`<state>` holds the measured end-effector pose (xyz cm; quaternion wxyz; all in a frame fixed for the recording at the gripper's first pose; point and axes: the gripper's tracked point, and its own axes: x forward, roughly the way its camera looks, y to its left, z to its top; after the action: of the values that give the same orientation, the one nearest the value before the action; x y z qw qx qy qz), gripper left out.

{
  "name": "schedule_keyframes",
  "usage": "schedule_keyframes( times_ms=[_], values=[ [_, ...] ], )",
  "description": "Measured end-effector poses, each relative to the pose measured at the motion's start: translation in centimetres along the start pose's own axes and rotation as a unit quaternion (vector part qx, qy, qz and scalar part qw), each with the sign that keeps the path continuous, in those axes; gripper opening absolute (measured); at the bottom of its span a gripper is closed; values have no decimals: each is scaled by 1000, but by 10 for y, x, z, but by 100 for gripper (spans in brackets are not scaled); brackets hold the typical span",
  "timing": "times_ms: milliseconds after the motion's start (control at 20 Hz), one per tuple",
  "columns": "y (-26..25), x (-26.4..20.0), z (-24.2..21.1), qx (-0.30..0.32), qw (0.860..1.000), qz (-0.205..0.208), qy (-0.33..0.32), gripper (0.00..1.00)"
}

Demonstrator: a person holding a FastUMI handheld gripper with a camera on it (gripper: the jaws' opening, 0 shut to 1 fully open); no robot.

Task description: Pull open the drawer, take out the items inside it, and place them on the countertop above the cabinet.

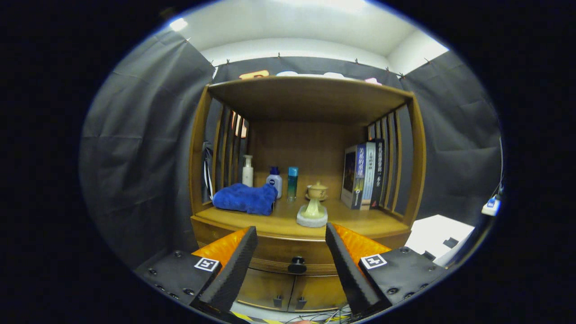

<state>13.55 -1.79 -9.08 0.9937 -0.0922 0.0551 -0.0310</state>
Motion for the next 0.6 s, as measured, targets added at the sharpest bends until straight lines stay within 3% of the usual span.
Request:
schedule_keyframes(
  times_ms=[600],
  values=[
    [-38, -111, 93, 10, 999, -4, -42, 98]
  ],
)
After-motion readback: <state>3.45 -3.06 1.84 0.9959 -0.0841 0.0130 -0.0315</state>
